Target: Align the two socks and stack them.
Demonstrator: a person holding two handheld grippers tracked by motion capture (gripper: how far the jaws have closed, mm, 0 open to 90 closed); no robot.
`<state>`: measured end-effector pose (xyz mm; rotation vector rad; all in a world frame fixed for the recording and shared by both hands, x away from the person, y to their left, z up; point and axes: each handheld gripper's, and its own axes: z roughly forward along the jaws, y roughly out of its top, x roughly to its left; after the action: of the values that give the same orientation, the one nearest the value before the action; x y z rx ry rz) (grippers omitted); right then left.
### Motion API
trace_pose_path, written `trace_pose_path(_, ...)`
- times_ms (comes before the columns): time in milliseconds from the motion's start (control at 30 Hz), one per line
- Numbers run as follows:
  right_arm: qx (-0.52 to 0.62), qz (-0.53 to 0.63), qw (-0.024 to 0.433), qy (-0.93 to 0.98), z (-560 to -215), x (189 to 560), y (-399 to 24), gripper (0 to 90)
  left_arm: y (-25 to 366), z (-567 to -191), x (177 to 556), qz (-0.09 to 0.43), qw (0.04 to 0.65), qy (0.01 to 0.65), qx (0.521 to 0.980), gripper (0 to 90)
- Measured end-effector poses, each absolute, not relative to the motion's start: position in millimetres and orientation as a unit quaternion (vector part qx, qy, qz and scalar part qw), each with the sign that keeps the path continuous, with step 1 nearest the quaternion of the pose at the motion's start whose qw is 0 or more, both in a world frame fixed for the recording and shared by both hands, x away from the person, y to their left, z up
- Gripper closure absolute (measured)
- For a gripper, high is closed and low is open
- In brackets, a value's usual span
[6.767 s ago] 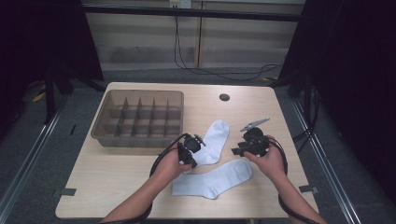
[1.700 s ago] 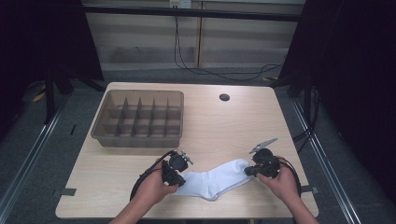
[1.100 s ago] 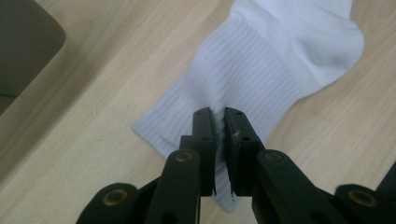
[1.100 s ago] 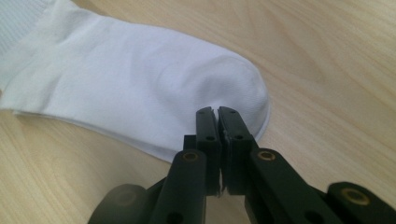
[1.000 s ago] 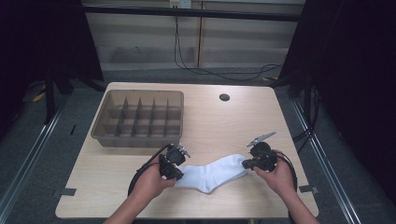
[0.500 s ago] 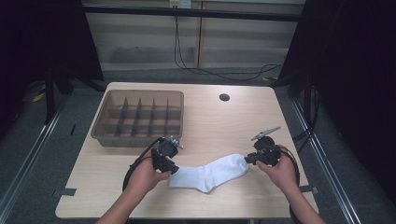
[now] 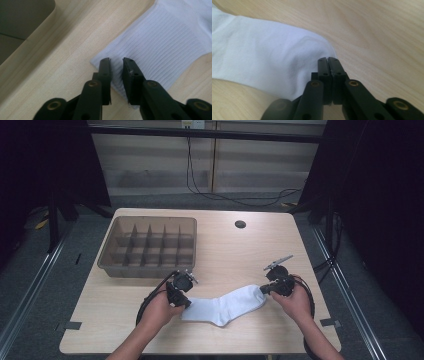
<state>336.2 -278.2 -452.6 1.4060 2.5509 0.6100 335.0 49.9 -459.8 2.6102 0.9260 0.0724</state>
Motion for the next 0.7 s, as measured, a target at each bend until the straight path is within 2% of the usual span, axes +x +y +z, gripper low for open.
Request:
trace_pose_path(200, 0.473, 0.194, 0.079, 0.856, -444.4, 331.9, -281.2, 90.0, 49.1, -460.2, 335.9, 0.025, 0.181, 0.324, 0.928, 82.5)
trace_pose_path(267, 0.478, 0.197, 0.075, 0.853, -447.3, 331.9, -282.7, 88.0, 49.1, -460.5, 336.0, 0.023, 0.182, 0.325, 0.928, 82.5)
trace_pose_path(333, 0.485, 0.207, 0.072, 0.847, -451.6, 334.6, -282.7, 81.5, 49.1, -460.5, 336.0, 0.024, 0.181, 0.323, 0.928, 82.5)
trace_pose_path(467, 0.483, 0.199, 0.071, 0.849, -457.2, 338.8, -277.6, 77.9, 48.9, -460.7, 336.2, 0.023, 0.180, 0.323, 0.929, 82.5)
trace_pose_path(633, 0.472, 0.191, 0.073, 0.857, -462.7, 340.2, -271.2, 87.6, 48.0, -461.1, 336.5, 0.024, 0.176, 0.321, 0.930, 84.0)
trace_pose_path(700, 0.469, 0.186, 0.077, 0.860, -461.1, 339.9, -270.1, 88.8, 47.6, -461.2, 336.1, 0.022, 0.175, 0.324, 0.929, 85.4)
